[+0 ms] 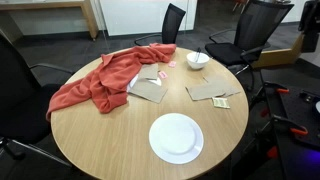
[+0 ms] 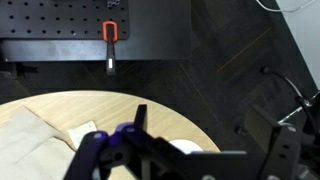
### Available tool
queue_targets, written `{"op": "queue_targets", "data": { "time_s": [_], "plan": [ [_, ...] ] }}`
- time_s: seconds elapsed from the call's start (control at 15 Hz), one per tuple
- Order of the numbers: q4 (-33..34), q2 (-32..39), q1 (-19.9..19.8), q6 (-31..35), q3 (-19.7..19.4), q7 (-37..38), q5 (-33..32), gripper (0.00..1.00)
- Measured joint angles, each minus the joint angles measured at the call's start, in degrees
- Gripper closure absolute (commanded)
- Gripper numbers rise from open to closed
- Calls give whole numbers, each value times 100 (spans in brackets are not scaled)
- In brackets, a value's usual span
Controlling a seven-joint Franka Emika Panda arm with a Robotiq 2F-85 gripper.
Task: Put the pen on the table
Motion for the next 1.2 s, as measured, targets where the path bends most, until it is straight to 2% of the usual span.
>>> {"op": "queue_targets", "data": {
  "time_s": [0.67, 0.87, 1.2],
  "plan": [
    [2, 11, -100, 72, 38, 14, -4, 0],
    [21, 92, -338, 573, 81, 259, -64, 0],
    [120, 402, -877, 1841, 229, 1149, -522, 0]
  ]
}}
